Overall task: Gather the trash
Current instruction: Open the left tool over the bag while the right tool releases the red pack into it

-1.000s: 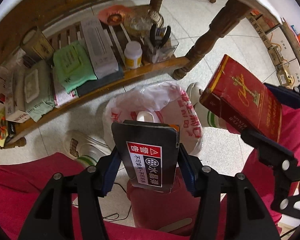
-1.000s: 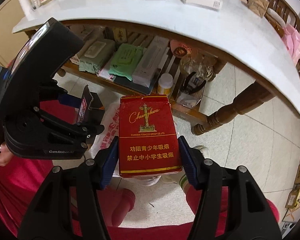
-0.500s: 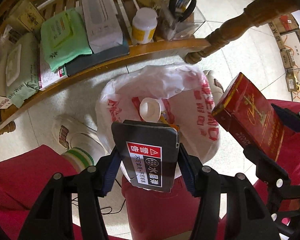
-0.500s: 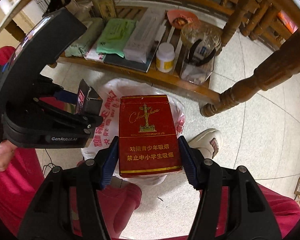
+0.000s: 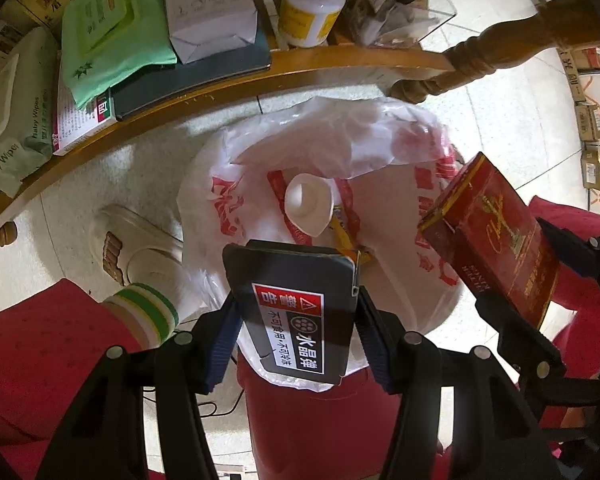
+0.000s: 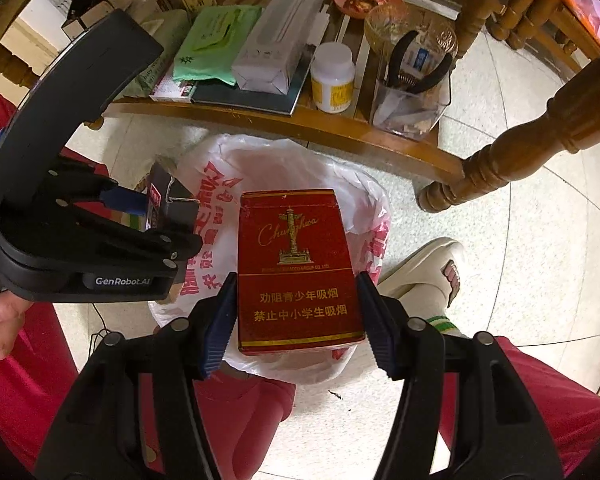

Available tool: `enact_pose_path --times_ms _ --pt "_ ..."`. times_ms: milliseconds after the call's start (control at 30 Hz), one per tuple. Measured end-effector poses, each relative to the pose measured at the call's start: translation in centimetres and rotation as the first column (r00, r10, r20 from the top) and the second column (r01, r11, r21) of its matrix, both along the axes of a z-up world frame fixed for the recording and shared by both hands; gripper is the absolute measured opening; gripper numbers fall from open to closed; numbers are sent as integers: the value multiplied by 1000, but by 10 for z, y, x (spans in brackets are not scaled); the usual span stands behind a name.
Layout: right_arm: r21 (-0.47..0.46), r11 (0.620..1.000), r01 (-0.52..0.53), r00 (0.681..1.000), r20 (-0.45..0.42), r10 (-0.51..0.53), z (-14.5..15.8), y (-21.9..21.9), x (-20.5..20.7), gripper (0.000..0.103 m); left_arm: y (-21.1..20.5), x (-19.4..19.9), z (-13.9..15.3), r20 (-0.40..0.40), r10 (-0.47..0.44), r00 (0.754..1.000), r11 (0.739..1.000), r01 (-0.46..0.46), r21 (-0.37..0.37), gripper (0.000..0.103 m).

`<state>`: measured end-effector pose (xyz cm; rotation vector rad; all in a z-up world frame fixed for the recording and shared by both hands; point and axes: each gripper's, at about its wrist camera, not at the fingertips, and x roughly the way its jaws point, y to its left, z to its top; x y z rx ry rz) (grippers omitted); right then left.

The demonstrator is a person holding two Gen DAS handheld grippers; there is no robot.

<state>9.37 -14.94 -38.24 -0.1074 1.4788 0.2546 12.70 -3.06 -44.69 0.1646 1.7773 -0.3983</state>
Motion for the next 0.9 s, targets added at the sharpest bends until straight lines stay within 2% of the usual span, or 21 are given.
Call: enact_pose_path --times_ms 533,900 --pt "7 1000 7 999 -43 -7 -21 3 3 57 -4 5 -26 -62 21 998 999 -18 40 54" --pt "10 1000 12 999 -51 -11 -22 4 3 58 -3 4 -26 -50 9 999 998 -6 59 54"
